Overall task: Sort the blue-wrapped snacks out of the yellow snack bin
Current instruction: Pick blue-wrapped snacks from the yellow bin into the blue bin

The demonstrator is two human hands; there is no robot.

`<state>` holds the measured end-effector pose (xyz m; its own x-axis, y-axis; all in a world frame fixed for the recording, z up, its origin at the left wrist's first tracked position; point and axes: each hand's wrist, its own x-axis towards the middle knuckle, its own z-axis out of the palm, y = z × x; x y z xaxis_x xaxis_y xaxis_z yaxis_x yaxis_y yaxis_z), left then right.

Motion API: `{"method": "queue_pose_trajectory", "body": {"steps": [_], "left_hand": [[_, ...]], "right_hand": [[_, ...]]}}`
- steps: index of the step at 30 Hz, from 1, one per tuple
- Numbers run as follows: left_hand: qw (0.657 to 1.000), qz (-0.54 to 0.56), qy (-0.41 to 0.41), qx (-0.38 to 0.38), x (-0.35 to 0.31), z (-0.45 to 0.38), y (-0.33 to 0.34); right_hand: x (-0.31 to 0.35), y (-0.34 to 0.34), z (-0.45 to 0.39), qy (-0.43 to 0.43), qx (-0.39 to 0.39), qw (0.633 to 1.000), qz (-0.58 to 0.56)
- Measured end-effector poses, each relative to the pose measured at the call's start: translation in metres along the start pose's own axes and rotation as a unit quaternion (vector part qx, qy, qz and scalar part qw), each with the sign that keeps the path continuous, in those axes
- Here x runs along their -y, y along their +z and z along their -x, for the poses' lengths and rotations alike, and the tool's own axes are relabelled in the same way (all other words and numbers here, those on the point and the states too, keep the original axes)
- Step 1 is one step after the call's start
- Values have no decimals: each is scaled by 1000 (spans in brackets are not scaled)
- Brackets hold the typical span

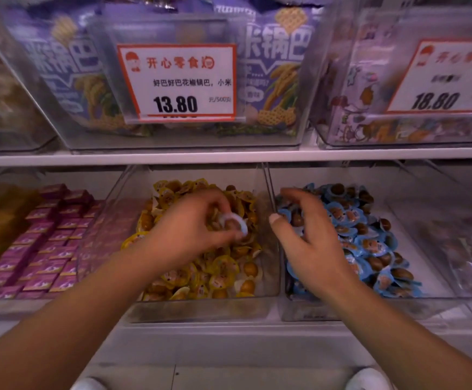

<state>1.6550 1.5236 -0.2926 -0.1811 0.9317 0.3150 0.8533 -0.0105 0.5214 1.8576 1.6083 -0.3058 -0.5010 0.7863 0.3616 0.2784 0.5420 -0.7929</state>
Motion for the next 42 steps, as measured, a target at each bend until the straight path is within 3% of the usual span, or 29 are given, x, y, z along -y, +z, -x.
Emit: {"method": "queue_pose_trajectory", "body": {"steps": [1, 3, 6, 8, 11, 13, 15, 17, 18, 20, 21, 23, 25, 27, 30, 34, 40, 42], "left_hand": [[996, 64, -34, -48, -7, 4, -8], [990, 105, -27, -95, -24, 14, -15], [989, 101, 31, -100, -49, 27, -12], [990, 91, 33, -106, -56, 30, -10], [995, -4, 28, -92, -45, 41, -21], [987, -79, 7, -138, -23, 57, -36], [967, -128, -27, -217, 3, 80, -52], [951, -181, -76, -238, 24, 103, -61], [951, -192, -92, -226, 33, 111, -61], [960, -178, -103, -192, 47, 123, -60], [967, -157, -100, -172, 53, 126, -59], [978, -123, -93, -141, 60, 127, -60], [982, -118, -82, -119, 68, 127, -63], [985, -114, -77, -108, 72, 127, -65], [987, -105, -81, -93, 75, 129, -66], [987, -107, -91, -82, 77, 130, -67], [986, -97, -104, -87, 74, 128, -67], [984, -97, -109, -99, 72, 127, -65]], "right_hand": [[4, -4, 0, -34, -29, 999, 7], [13, -12, 0, -83, -33, 996, -4], [28, -11, 5, -84, 95, 991, -52], [31, -6, 9, -110, 124, 985, -40], [26, -12, 2, -111, 43, 991, -66], [10, -31, -11, -75, -33, 996, -28], [-12, -52, -23, -19, -39, 991, 127], [-23, -59, -21, 13, -17, 950, 311], [-22, -57, -16, -10, -30, 942, 334], [0, -45, -4, -128, -63, 954, 264], [17, -34, 1, -166, -24, 968, 188], [58, 5, 0, -124, 190, 973, 33], [83, 59, -7, -49, 391, 919, 7], [89, 103, -11, -73, 491, 864, 83], [77, 122, -14, -171, 500, 834, 161], [54, 97, -20, -188, 538, 765, 300], [59, 54, -40, -88, 469, 709, 520], [65, 53, -42, -76, 436, 717, 538]]}}
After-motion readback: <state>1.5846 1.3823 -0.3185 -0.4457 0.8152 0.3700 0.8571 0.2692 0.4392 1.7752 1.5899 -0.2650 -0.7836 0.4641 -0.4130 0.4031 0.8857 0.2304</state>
